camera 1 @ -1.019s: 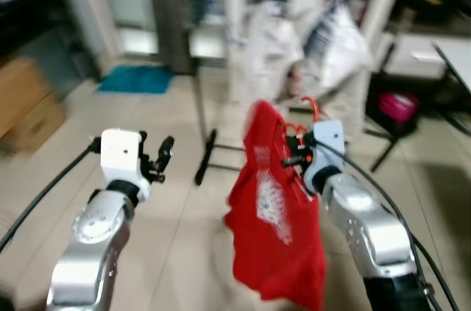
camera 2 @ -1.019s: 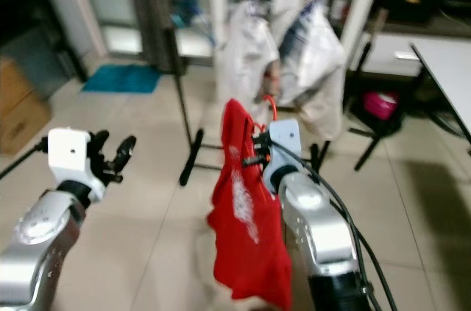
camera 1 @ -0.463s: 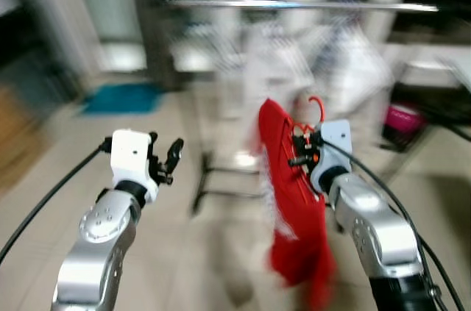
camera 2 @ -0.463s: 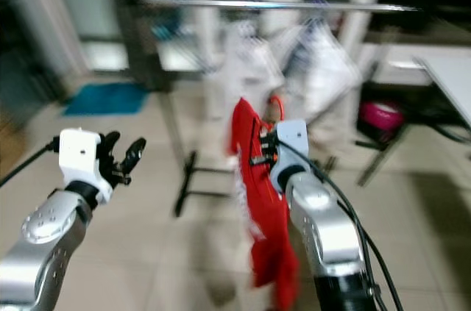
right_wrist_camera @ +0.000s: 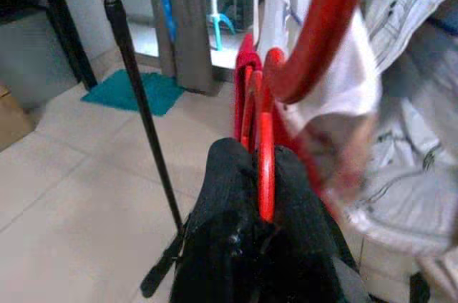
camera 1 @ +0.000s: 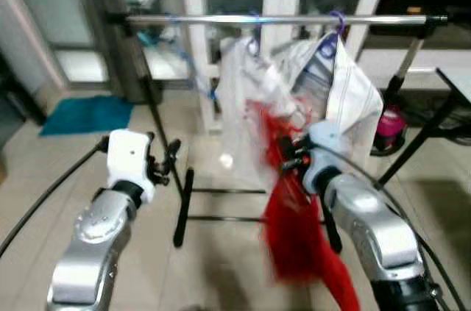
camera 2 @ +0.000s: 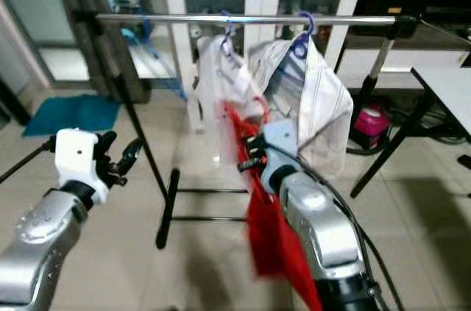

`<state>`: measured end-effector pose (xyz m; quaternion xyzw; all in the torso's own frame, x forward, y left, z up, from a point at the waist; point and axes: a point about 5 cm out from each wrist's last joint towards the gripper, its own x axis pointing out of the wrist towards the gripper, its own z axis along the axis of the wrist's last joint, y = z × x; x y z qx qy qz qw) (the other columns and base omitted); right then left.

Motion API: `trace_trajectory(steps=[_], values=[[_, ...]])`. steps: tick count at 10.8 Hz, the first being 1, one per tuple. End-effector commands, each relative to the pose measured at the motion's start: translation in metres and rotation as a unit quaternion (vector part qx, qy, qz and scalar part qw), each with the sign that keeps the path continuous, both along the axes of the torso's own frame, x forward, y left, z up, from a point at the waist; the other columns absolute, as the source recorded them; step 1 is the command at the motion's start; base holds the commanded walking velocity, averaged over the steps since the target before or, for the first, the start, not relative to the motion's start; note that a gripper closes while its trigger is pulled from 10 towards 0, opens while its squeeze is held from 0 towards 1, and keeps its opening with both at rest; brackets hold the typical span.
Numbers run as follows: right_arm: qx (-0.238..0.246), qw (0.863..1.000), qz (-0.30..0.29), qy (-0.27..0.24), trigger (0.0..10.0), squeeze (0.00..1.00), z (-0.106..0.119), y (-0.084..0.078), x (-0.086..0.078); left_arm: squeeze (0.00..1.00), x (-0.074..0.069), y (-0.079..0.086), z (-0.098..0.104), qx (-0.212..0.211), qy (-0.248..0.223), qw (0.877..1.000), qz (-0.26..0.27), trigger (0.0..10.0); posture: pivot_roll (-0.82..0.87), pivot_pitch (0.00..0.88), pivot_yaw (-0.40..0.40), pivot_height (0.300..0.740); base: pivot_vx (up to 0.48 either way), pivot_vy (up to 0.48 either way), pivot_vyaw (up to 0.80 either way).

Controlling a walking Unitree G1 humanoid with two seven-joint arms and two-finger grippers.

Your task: Hang hanger

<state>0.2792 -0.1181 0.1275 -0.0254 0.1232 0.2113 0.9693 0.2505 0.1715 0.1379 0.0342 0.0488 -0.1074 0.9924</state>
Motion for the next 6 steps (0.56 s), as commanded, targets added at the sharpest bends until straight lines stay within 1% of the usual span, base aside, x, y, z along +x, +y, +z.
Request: trace_trajectory(steps=[1,2,3,5,6], values=[[-0.010,1.000,-0.003,-0.027,10.0,0.00,0.010,-0.004,0.001,0.00,-0.001,-0.006,0.003,-0.001,-0.004,1.000,-0.012,10.0,-0.09,0.000,0.043,0.740,0.480,0.000,0.00],[-0.010,1.000,-0.006,-0.028,10.0,0.00,0.011,-0.005,0.003,0.00,-0.002,-0.005,0.002,0.000,-0.002,1.000,-0.013,10.0,-0.09,0.000,0.043,0.740,0.480,0.000,0.00],[-0.009,1.000,0.012,-0.027,10.0,0.00,0.013,-0.002,0.000,0.00,-0.004,-0.005,0.001,0.001,-0.001,1.000,-0.018,10.0,-0.09,0.000,0.040,0.740,0.480,0.000,0.00],[-0.033,0.996,0.073,-0.028,10.0,0.00,0.015,0.006,-0.010,0.00,-0.006,-0.007,0.001,0.001,-0.001,1.000,-0.025,10.0,-0.09,0.000,0.034,0.740,0.480,0.000,0.00],[-0.037,0.996,0.078,-0.024,10.0,0.00,0.014,0.003,-0.015,0.00,-0.007,-0.009,0.002,-0.009,-0.006,0.999,-0.030,10.0,-0.09,0.000,0.031,0.740,0.000,0.000,0.00]])
